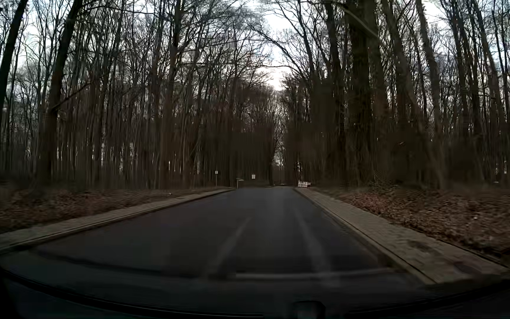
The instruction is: Follow the waypoints while adhering to traffic rules and regulations
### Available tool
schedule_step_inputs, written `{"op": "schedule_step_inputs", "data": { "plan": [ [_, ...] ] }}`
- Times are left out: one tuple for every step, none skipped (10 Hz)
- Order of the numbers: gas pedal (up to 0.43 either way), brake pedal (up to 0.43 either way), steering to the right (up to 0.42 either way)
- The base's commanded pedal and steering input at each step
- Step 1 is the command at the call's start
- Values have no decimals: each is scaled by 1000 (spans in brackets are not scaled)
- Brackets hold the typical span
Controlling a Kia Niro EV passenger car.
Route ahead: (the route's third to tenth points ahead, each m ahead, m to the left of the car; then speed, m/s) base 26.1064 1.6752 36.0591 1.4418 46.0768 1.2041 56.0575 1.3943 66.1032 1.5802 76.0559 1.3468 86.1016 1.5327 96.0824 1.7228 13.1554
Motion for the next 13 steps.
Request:
{"op": "schedule_step_inputs", "data": {
  "plan": [
    [177,0,3],
    [177,0,4],
    [177,0,5],
    [177,0,5],
    [177,0,4],
    [177,0,3],
    [177,0,3],
    [177,0,3],
    [177,0,3],
    [177,0,3],
    [177,0,3],
    [177,0,3],
    [177,0,3]
  ]
}}
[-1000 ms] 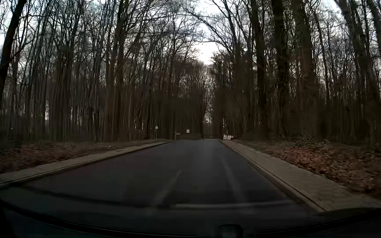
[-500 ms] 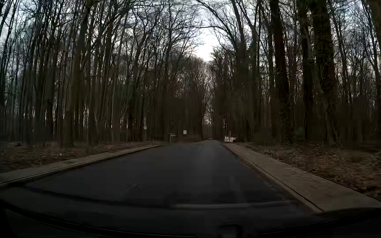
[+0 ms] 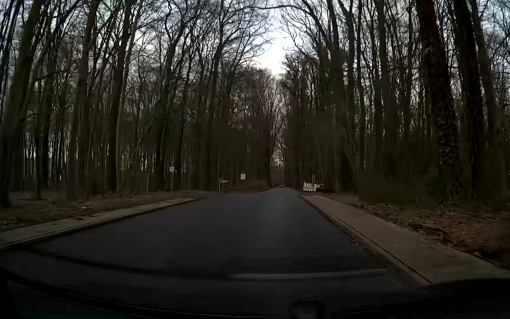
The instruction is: Follow the waypoints while adhering to traffic rules and regulations
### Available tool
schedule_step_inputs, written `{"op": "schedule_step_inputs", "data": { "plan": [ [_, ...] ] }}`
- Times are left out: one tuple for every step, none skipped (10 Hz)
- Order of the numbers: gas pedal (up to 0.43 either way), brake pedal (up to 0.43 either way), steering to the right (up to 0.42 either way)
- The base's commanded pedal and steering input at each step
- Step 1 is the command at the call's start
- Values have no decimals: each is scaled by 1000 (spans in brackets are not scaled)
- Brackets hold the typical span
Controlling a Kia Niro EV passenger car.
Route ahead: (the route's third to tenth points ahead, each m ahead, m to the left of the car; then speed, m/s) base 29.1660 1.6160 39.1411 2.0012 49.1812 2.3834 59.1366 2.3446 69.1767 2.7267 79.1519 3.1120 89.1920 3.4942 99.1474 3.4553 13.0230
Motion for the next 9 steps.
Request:
{"op": "schedule_step_inputs", "data": {
  "plan": [
    [177,0,3],
    [177,0,3],
    [177,0,3],
    [177,0,4],
    [177,0,4],
    [177,0,4],
    [177,0,3],
    [177,0,4],
    [177,0,4]
  ]
}}
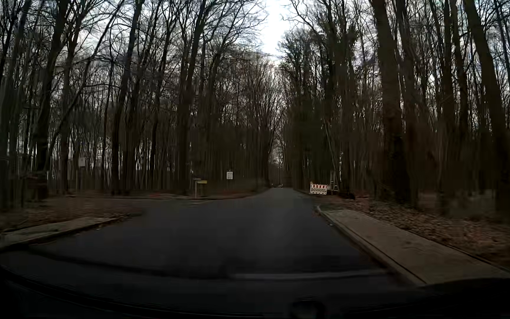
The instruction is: Follow the waypoints while adhering to traffic rules and regulations
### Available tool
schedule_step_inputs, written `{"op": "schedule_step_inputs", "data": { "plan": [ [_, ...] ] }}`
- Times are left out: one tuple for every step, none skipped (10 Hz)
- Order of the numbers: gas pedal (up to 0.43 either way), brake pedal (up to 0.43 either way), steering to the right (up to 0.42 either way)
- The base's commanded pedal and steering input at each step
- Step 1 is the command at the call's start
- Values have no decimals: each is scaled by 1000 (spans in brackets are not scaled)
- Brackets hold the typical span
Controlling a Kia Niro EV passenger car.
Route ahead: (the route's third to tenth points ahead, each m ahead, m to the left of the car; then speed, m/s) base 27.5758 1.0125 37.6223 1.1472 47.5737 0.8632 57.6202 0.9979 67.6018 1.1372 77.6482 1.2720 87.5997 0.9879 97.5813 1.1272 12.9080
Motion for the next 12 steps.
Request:
{"op": "schedule_step_inputs", "data": {
  "plan": [
    [177,0,4],
    [177,0,4],
    [177,0,4],
    [177,0,4],
    [177,0,5],
    [177,0,5],
    [177,0,5],
    [177,0,5],
    [177,0,7],
    [177,0,10],
    [177,0,11],
    [177,0,11]
  ]
}}
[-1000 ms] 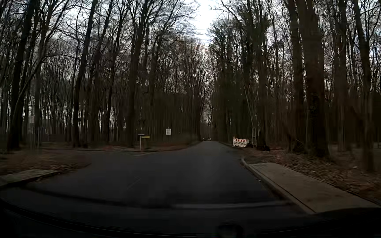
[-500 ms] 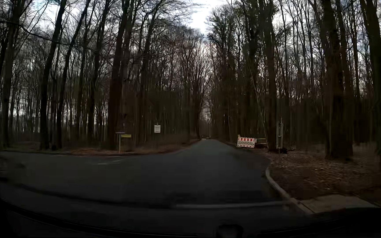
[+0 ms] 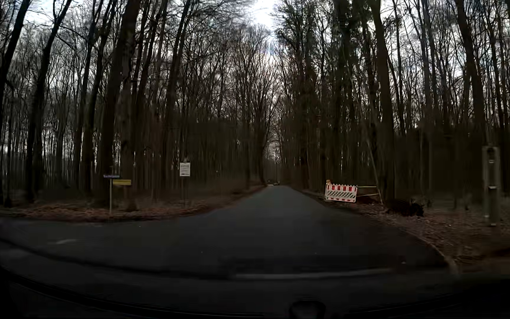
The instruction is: Follow the waypoints while adhering to traffic rules and regulations
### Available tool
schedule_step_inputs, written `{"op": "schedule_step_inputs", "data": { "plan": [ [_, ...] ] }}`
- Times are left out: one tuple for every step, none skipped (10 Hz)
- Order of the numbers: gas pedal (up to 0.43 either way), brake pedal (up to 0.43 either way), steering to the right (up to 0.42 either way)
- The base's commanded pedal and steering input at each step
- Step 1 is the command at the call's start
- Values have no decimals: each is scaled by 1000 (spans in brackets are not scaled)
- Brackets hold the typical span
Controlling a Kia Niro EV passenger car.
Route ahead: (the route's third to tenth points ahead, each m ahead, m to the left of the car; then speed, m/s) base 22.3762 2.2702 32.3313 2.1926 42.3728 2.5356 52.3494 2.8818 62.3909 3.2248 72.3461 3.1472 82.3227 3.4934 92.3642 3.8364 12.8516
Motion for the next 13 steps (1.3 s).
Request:
{"op": "schedule_step_inputs", "data": {
  "plan": [
    [177,0,11],
    [177,0,10],
    [177,0,10],
    [177,0,10],
    [177,0,9],
    [177,0,8],
    [169,0,7],
    [169,0,6],
    [169,0,6],
    [169,0,6],
    [169,0,6],
    [150,0,6],
    [150,0,6]
  ]
}}
